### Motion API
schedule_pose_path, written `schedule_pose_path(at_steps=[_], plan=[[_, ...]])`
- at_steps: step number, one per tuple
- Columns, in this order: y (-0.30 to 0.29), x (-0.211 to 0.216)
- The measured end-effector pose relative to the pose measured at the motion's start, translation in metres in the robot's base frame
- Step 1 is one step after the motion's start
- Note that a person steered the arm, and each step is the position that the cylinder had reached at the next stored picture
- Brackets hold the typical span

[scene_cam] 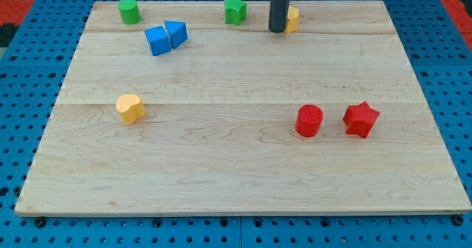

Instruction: Slide the hexagon to the top right side of the board

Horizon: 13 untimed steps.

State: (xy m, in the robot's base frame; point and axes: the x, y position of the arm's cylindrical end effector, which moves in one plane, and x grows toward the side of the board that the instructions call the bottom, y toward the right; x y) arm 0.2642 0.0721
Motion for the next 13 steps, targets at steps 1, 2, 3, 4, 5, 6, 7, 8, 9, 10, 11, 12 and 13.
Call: schedule_pose_path(at_steps=[1,2,3,4,5,6,7,8,9,10,11,12,13], plan=[[0.000,-0.009],[0.010,-0.011],[0.032,-0.012],[0.054,-0.013],[0.045,-0.006],[0.012,-0.005],[0.008,-0.011],[0.008,-0.021],[0.008,-0.031],[0.008,-0.032],[0.018,-0.039],[0.036,-0.041],[0.056,-0.041]])
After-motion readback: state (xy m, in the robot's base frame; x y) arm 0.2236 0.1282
